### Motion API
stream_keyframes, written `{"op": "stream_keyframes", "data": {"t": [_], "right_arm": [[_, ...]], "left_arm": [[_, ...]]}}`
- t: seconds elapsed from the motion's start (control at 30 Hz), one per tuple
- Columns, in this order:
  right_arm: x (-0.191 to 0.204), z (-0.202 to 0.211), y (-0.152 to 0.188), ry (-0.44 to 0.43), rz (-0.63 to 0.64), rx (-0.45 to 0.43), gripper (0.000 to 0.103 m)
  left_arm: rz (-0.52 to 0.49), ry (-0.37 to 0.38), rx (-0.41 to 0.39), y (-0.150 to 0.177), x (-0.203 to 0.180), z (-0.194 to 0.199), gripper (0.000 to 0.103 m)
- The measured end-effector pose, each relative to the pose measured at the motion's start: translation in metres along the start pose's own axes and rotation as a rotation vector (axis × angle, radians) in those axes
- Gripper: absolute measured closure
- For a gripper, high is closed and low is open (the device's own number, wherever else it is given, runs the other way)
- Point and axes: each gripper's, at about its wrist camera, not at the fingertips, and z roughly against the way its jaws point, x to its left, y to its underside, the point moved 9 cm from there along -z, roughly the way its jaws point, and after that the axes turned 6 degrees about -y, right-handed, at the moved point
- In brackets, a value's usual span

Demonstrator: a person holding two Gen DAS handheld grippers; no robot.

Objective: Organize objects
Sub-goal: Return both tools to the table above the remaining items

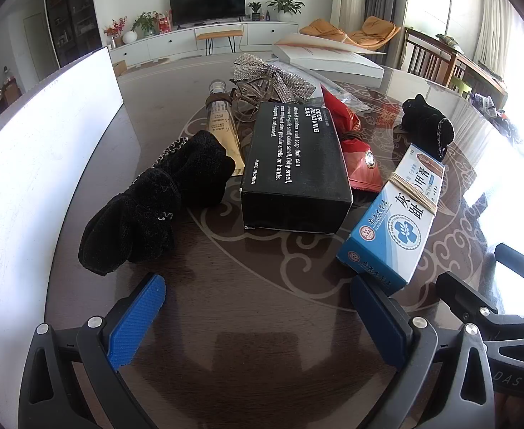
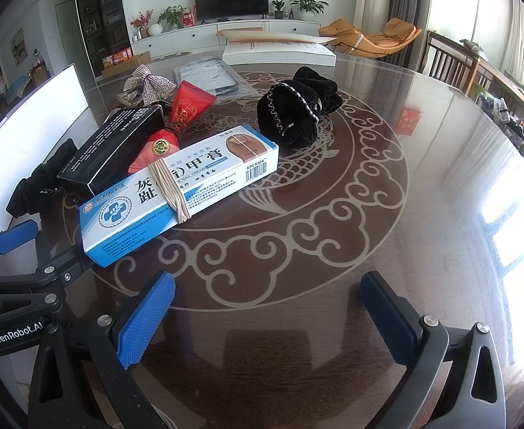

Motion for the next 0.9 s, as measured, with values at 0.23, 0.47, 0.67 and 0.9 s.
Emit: {"op": "stream_keyframes", "data": {"t": [0.23, 0.47, 0.67, 0.9], "right_arm": [[0.0002, 0.0002, 0.0002, 0.000, 0.002, 0.000, 0.000], [0.0000, 0.0003, 0.0000, 0.000, 0.002, 0.000, 0.000], [0.0000, 0.0004, 0.0000, 0.001, 0.002, -0.001, 0.000], [0.0000, 0.0014, -0.0001, -0.011, 0.002, -0.003, 0.000]], "left_arm": [[0.000, 0.000, 0.000, 0.0002, -0.0001, 0.0004, 0.000], [0.000, 0.000, 0.000, 0.0000, 0.0000, 0.0000, 0.000], [0.000, 0.000, 0.000, -0.0001, -0.0002, 0.0001, 0.000], [0.000, 0.000, 0.001, 0.0000, -0.0003, 0.0005, 0.000]]}}
